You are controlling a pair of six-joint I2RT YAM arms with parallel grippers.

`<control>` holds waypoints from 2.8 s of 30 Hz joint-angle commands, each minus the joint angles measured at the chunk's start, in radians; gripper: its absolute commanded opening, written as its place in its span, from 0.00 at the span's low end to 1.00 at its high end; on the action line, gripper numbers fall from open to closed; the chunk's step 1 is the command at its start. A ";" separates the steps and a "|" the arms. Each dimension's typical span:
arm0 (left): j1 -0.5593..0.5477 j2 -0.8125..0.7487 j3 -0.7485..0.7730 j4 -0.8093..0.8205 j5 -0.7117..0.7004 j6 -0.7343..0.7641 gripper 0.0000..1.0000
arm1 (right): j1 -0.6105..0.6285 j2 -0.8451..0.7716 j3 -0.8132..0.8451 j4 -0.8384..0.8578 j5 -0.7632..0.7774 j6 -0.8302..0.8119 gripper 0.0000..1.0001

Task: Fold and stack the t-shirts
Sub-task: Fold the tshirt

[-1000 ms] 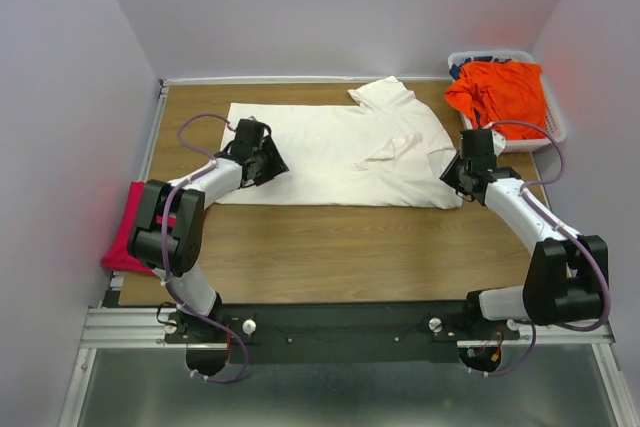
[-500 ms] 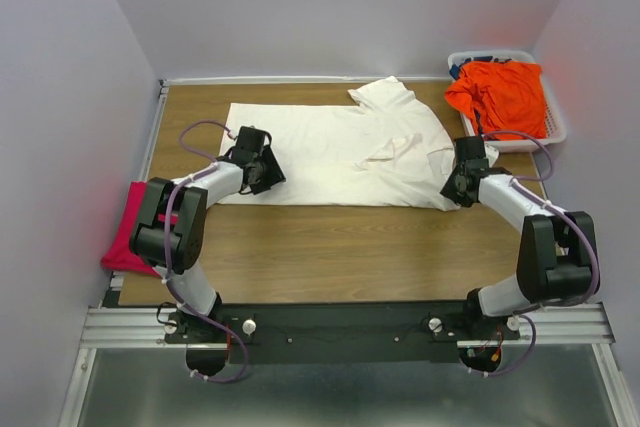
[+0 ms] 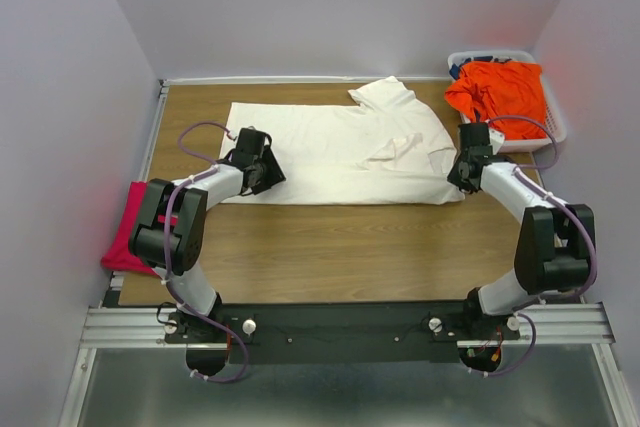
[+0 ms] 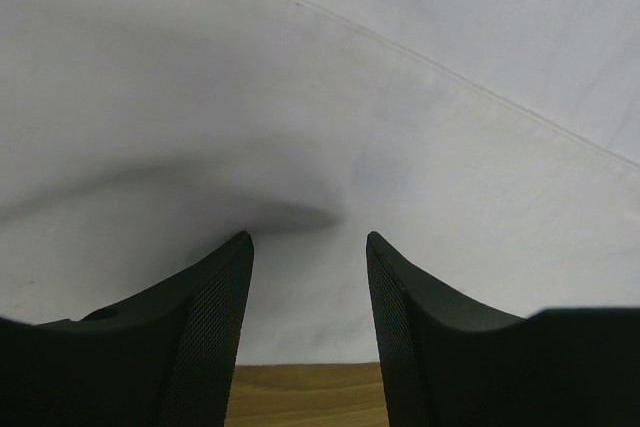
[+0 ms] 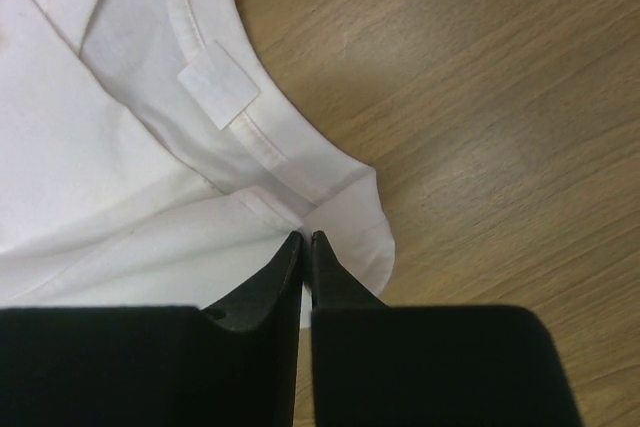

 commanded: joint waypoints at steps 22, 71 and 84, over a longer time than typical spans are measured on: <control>-0.004 0.007 -0.081 -0.030 -0.022 -0.022 0.57 | 0.217 0.074 0.213 -0.058 -0.140 0.037 0.50; -0.111 -0.270 -0.019 -0.190 -0.094 0.056 0.57 | 0.196 -0.066 -0.063 0.031 -0.239 0.092 0.38; -0.110 -0.270 -0.004 -0.168 -0.053 0.088 0.56 | 0.260 0.164 0.029 0.105 -0.199 0.106 0.21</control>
